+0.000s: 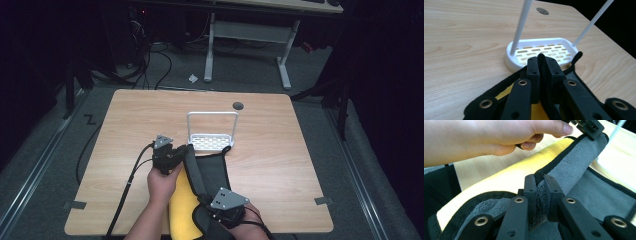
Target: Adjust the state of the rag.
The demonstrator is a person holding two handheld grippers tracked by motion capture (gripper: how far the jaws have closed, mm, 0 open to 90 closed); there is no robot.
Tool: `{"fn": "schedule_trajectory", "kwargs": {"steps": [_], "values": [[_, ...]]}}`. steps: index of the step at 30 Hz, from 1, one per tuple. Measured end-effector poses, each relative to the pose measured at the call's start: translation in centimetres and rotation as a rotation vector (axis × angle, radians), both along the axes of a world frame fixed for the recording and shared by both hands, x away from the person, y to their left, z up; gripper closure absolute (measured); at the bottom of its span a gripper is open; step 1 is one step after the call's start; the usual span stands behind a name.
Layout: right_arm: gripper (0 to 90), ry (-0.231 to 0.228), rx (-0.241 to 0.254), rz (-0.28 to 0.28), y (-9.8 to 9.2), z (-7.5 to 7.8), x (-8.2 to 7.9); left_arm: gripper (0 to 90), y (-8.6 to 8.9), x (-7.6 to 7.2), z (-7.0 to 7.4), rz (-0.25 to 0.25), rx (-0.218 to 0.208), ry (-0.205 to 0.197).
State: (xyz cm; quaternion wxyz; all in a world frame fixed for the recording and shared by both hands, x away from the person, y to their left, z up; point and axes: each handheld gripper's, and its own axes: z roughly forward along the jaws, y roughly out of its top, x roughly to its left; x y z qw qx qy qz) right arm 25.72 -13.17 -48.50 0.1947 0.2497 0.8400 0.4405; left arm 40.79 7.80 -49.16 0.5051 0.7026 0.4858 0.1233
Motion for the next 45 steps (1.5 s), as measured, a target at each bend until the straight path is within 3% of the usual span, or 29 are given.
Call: {"fn": "schedule_trajectory", "kwargs": {"steps": [9,24,27,32,37,41,45], "values": [[81.8,-0.004,0.003,-0.047,-2.5,0.2,-0.5,82.6,-2.0,0.2,1.2,-0.045,0.028,-0.024],[79.4,0.071,-0.067,-0.091,-4.5,-1.8,-1.4,81.7,-5.9,0.7,-0.5,-0.115,0.108,0.034],[74.3,0.084,-0.073,-0.1,-4.8,-2.1,-1.2,79.4,-6.6,0.9,-0.8,-0.124,0.091,0.037],[64.1,0.072,-0.031,-0.134,-5.6,-1.6,-1.0,62.3,-7.6,1.0,-0.8,-0.155,0.044,0.024],[62.8,0.054,0.005,-0.169,-6.8,-1.1,-0.5,52.6,-7.7,0.7,-0.3,-0.174,-0.001,0.014],[62.8,0.062,0.011,-0.181,-7.2,-1.2,-0.1,50.0,-7.1,0.2,-0.1,-0.184,0.017,-0.006],[63.4,0.073,0.009,-0.186,-7.3,-1.5,0.3,50.6,-5.2,-0.8,-0.3,-0.171,0.043,-0.014]]}}
